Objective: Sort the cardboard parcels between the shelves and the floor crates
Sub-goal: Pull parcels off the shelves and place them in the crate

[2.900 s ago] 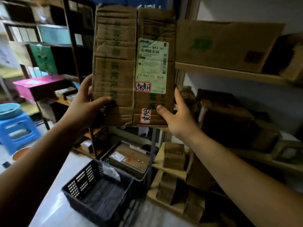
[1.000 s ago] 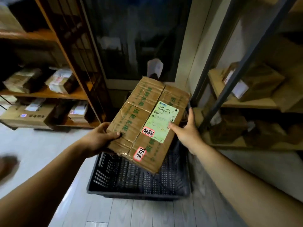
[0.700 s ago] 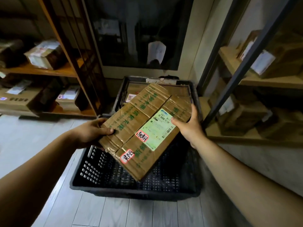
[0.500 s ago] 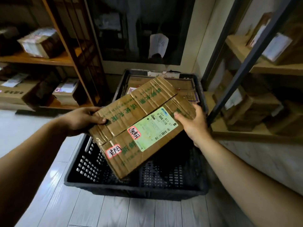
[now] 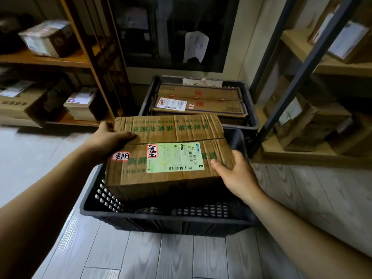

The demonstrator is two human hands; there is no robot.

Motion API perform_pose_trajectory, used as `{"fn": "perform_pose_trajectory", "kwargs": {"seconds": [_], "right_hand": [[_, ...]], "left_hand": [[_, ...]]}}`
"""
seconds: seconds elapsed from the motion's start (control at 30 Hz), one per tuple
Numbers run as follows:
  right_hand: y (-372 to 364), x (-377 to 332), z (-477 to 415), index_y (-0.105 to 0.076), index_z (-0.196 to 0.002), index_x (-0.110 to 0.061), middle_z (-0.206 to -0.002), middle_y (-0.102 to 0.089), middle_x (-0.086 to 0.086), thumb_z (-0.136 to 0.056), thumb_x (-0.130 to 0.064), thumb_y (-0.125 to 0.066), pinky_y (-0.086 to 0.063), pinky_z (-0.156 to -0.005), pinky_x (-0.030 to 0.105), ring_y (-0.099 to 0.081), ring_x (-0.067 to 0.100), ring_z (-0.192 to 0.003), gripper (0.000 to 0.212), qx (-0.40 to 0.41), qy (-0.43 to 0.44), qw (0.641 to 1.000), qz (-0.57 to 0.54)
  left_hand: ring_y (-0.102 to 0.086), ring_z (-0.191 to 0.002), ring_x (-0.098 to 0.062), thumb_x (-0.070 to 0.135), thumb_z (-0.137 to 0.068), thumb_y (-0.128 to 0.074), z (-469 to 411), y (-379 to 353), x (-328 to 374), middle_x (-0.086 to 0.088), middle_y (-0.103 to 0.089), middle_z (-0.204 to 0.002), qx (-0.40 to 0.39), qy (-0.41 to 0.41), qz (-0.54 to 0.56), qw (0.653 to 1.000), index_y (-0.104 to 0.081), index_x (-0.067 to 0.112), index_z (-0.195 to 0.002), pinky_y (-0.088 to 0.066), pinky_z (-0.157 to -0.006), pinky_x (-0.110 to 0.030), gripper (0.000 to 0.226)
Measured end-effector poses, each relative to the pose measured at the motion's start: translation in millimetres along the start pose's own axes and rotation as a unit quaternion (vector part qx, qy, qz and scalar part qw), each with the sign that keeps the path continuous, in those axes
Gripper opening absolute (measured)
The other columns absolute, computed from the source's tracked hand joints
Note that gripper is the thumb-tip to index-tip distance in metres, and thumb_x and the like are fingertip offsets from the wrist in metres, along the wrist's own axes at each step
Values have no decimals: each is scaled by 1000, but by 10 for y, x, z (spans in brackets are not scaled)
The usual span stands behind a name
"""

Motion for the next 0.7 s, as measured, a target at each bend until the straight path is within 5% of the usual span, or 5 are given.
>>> {"fn": "perform_pose_trajectory", "kwargs": {"seconds": [0.07, 0.27, 0.57, 0.7], "right_hand": [[-87, 162, -16, -49, -120, -22, -120, -59, 2, -75, -57, -67, -49, -92, 40, -58, 23, -108, 59, -34, -30, 997, 55], [-401, 520, -113, -32, -142, -13, -144, -44, 7, -75, -51, -72, -39, -106, 42, -45, 27, -129, 87, -133, -91, 978, 133], [-620, 593, -158, -41, -127, -12, -132, -53, 8, -76, -39, -76, -45, -99, 38, -53, 26, -118, 68, -148, -83, 974, 150], [-595, 527, -178, -28, -144, -18, -137, -50, 6, -82, -28, -73, -43, -99, 32, -51, 25, -120, 77, -152, -76, 976, 137]], "left_hand": [[-63, -81, -22, -4, -80, -67, -30, -11, -187, -10, -61, -101, -19, 0, -57, 998, -42, 10, -125, -51, -45, -17, 54], [-65, -91, -31, -5, -71, -73, -199, 22, -817, -18, -61, -121, -88, 59, -134, 985, -33, 31, -143, -53, -64, -35, 89], [-64, -92, -26, 2, -78, -72, -204, -19, -1140, -10, -53, -127, -46, 81, -187, 978, -24, 35, -148, -55, -62, -34, 92], [-63, -91, -25, 5, -77, -74, -230, -7, -1142, -11, -48, -134, -37, 72, -181, 980, -20, 35, -149, -56, -64, -38, 95]]}}
Point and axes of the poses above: each hand's wrist, its own z-axis away from the middle knuckle, its own y-axis out of the back of the hand, x = y × z, the point moved 2 cm from there along -z, towards the middle knuckle
